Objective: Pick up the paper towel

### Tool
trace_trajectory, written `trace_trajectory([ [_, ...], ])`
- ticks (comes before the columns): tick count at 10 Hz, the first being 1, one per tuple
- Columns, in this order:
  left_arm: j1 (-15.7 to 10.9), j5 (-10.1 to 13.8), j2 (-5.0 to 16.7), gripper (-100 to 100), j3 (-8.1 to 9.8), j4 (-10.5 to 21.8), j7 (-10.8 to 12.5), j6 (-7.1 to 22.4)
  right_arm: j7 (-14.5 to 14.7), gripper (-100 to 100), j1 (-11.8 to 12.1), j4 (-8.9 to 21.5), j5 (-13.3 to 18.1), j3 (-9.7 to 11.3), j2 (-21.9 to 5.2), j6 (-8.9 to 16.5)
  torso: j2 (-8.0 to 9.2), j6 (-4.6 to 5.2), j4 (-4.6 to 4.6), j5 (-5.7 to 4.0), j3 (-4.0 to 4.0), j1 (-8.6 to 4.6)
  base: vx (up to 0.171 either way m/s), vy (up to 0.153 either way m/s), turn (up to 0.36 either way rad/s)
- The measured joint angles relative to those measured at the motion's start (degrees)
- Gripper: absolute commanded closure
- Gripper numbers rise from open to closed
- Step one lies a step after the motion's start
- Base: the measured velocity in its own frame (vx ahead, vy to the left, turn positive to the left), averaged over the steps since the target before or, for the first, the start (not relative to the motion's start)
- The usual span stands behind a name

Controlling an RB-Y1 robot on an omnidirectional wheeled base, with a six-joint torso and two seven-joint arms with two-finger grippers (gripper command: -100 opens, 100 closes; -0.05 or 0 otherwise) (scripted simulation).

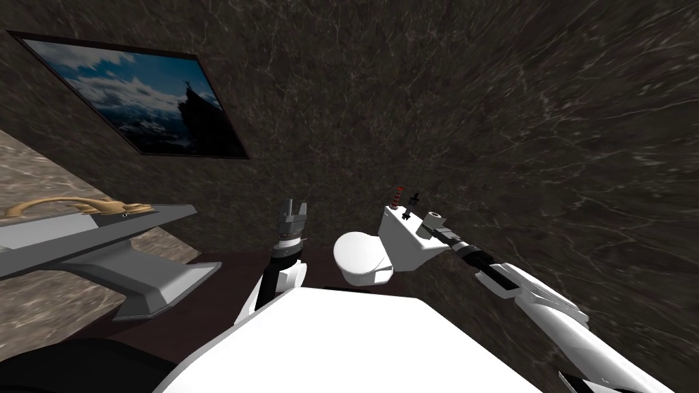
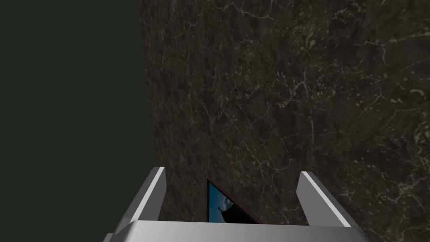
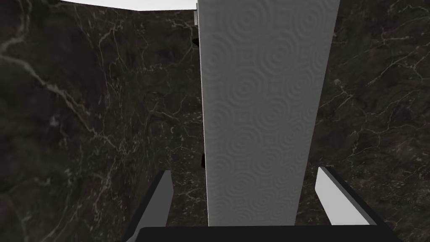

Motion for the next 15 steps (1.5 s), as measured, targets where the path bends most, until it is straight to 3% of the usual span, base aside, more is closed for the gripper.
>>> trace_trajectory([
  [3, 0.0, 0.0, 0.0, 0, 0.01, 0.0, 0.0, 0.0, 0.0, -100, -1.1, 5.2, 0.0, 0.1, -0.3, -2.0, 0.08, 0.02, 0.02, -0.08, 0.04, -0.33, 0.000, 0.026, -0.029],
  [5, 0.0, 0.0, 0.0, 0, 0.00, 0.0, 0.0, 0.0, -0.4, -100, -4.2, 8.3, -0.2, 0.8, -2.1, -4.7, 0.02, 0.00, 0.00, 0.01, 0.01, 0.05, 0.008, 0.079, -0.022],
  [7, 0.0, 0.0, 0.0, 0, 0.00, 0.0, 0.0, 0.0, -0.3, -100, -5.2, 12.0, -0.2, 1.0, -2.2, -6.4, 0.07, 0.02, 0.01, -0.06, 0.04, -0.27, -0.002, 0.027, -0.034],
  [9, 0.0, 0.0, 0.0, 0, 0.00, 0.0, 0.0, 0.0, -1.5, -100, -5.8, 11.1, -0.7, 1.0, -4.4, -7.4, 0.07, 0.01, 0.02, 0.00, 0.04, -0.01, 0.004, 0.072, -0.040],
  [10, 0.0, 0.0, 0.0, 0, 0.00, 0.0, 0.0, 0.0, -1.2, -100, -7.8, 13.0, -0.5, 1.5, -4.4, -9.0, 0.03, -0.01, 0.01, -0.01, 0.02, -0.08, 0.005, 0.017, 0.015],
  [12, 0.0, 0.0, 0.0, 0, 0.01, 0.0, 0.0, 0.0, -0.7, -100, -9.3, 17.0, -0.3, 1.7, -4.3, -11.2, 0.04, 0.02, 0.00, -0.08, 0.02, -0.32, 0.000, -0.005, -0.001],
  [14, 0.0, 0.0, 0.0, 0, 0.01, 0.0, 0.0, 0.0, -1.0, -100, -9.3, 19.6, -0.3, 1.8, -4.4, -10.6, 0.07, 0.03, 0.01, -0.09, 0.04, -0.37, -0.001, -0.004, 0.000],
  [15, 0.0, 0.0, 0.0, 0, 0.01, 0.0, 0.0, 0.0, -1.0, 100, -9.3, 19.7, -0.3, 1.8, -4.4, -10.6, 0.07, 0.01, 0.01, -0.08, 0.04, -0.35, 0.000, 0.000, 0.000],
])
